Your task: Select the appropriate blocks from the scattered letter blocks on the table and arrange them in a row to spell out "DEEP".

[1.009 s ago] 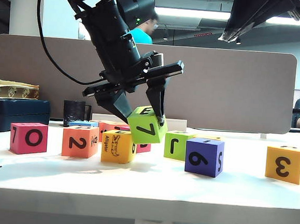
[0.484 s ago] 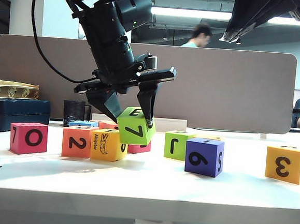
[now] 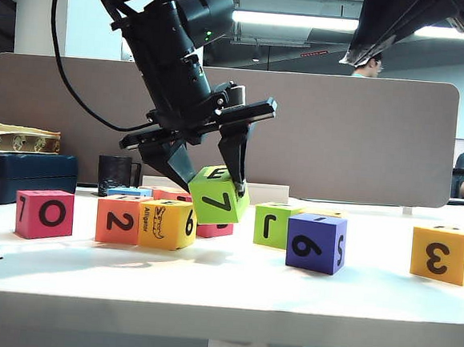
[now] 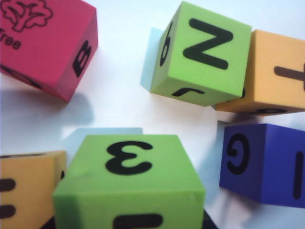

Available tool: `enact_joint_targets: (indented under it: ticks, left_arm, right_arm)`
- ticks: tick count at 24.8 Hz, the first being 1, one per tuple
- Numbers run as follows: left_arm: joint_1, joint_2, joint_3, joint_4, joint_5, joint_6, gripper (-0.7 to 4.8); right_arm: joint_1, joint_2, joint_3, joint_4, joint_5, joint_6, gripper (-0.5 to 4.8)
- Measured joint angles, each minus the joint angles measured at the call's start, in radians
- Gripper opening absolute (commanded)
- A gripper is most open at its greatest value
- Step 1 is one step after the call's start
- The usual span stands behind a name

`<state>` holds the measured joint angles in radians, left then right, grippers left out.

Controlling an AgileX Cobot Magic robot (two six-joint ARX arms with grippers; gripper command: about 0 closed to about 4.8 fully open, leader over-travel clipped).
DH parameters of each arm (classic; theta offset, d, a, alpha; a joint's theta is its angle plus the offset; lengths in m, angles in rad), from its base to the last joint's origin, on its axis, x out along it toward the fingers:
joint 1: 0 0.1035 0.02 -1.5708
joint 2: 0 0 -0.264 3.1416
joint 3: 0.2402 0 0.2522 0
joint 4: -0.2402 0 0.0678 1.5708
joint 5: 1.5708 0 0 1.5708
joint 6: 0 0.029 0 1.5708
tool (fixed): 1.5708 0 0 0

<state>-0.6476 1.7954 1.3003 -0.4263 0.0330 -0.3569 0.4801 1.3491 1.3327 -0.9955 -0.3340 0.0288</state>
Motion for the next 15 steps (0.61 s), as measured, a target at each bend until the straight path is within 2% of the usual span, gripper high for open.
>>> enact_joint_targets:
  ticks: [15]
  left_arm:
    - [0.001, 0.031, 0.0, -0.022, 0.005, 0.001, 2.41]
  right_arm:
    - [0.0, 0.0, 0.0, -0.001, 0.0, 0.0, -0.01]
